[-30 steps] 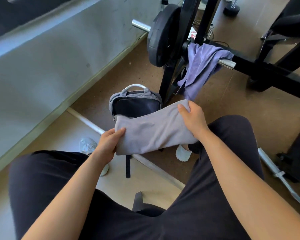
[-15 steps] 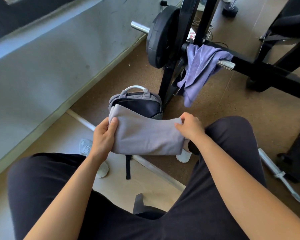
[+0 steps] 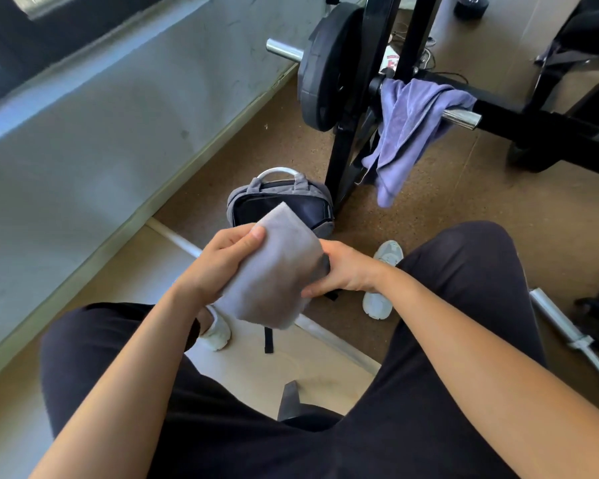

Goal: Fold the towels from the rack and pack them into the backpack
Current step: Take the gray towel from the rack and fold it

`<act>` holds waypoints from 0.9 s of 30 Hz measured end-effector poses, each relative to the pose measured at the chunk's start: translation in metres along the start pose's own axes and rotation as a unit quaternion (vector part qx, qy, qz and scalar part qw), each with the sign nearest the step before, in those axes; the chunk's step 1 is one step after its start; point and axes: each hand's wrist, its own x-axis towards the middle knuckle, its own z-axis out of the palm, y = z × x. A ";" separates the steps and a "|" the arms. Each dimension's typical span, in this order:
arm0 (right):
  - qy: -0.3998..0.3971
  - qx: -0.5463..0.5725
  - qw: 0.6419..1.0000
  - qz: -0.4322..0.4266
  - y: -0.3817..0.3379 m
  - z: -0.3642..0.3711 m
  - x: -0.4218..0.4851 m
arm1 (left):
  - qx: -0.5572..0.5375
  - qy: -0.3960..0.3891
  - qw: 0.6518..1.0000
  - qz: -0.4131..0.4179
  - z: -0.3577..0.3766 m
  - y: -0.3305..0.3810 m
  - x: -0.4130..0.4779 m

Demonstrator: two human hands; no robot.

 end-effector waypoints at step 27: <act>0.201 0.184 0.961 0.053 0.001 -0.006 -0.008 | -0.071 0.229 0.967 -0.086 0.040 -0.050 -0.006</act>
